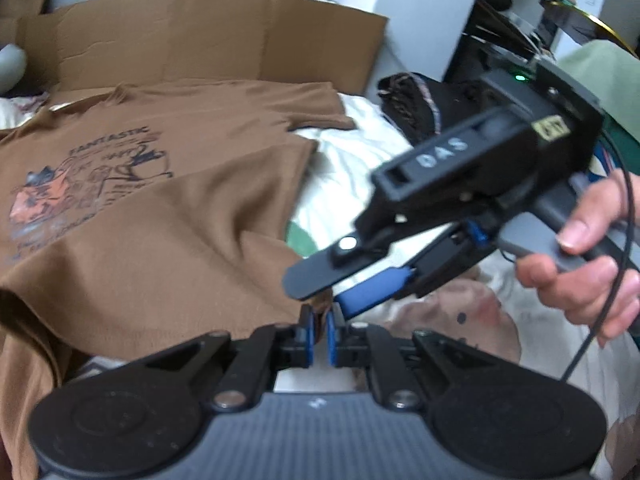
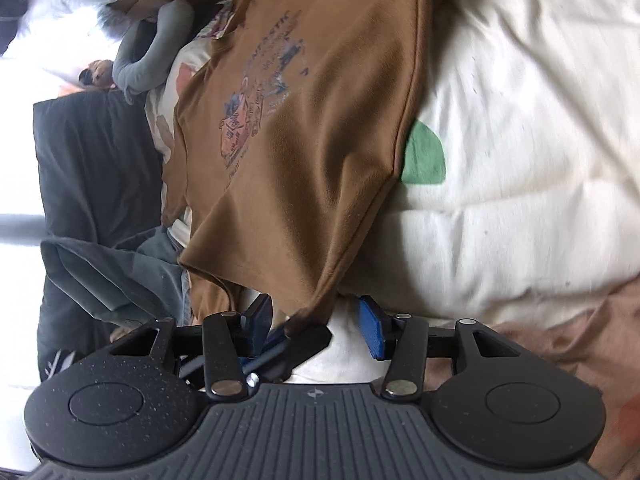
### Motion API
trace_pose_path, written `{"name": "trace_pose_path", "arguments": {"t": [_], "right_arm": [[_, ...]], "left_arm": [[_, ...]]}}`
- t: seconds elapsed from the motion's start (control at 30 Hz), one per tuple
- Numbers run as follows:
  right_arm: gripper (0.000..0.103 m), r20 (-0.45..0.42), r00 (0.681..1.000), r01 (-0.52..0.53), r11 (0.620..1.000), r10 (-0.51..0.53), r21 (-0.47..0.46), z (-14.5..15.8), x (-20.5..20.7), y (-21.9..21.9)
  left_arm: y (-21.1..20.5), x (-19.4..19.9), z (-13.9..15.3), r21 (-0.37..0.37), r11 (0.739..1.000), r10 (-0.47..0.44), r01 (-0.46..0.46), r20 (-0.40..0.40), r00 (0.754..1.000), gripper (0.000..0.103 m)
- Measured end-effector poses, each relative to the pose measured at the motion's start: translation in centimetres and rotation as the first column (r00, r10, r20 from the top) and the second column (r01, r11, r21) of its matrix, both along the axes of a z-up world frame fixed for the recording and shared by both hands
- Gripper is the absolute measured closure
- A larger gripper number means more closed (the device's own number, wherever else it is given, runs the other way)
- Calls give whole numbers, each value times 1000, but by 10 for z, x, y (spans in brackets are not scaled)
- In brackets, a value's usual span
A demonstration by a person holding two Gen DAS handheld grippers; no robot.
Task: Fold clothes
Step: 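Lift the hem side with the left tool and fold it over the shirt body, then close the right tool on the folded edge beside the left tool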
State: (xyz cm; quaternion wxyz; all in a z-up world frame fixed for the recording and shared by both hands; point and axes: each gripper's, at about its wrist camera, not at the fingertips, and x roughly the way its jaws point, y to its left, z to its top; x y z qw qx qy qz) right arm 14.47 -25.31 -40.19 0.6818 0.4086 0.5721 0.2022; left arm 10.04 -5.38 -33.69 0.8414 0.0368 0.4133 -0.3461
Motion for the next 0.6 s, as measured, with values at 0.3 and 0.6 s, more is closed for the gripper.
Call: {"name": "trace_pose_path", "arguments": {"t": [0.3,0.6], "right_arm": [[82,-100,993,59,998,-55,28,-13,-9,-4],[91,-189,970,160,987,-155,12,-14,-20,-23]], "left_arm": [[-14,-13,2,21,999,-30,30,18,999,97],[-50,-37,11,173,972,-184,156,162,969,98]]}}
